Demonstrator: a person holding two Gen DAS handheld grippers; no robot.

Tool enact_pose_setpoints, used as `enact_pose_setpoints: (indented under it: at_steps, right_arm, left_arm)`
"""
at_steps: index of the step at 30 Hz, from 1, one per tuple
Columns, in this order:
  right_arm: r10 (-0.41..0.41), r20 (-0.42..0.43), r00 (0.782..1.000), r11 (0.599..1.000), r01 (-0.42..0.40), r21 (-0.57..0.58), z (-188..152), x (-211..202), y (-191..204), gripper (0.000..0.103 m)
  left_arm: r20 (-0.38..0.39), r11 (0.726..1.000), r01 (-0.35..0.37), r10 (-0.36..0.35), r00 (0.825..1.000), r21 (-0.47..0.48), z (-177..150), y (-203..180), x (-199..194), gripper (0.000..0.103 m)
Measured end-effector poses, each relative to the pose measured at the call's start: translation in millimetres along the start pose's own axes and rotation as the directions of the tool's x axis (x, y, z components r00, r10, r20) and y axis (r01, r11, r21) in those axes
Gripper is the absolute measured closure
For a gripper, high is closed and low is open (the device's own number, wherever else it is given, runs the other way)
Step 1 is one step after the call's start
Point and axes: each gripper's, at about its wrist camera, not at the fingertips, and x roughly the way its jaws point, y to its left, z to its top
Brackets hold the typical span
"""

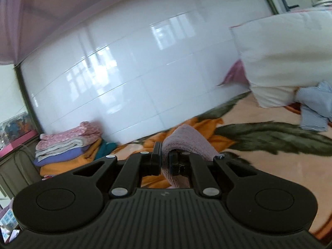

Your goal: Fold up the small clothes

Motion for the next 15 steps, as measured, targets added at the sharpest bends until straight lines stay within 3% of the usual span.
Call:
enact_pose_setpoints:
  at_steps: [8, 15]
  right_arm:
    - [0.028, -0.015, 0.999, 0.999, -0.028, -0.022, -7.9, 13.7, 64.1, 0.096]
    - [0.106, -0.026, 0.994, 0.993, -0.107, -0.042, -21.1, 30.9, 125.2, 0.096]
  left_arm:
    - [0.015, 1.0, -0.014, 0.014, 1.0, 0.01, 8.5, 23.5, 5.3, 0.026]
    - [0.013, 0.999, -0.028, 0.029, 1.0, -0.029, 13.0, 50.5, 10.4, 0.026]
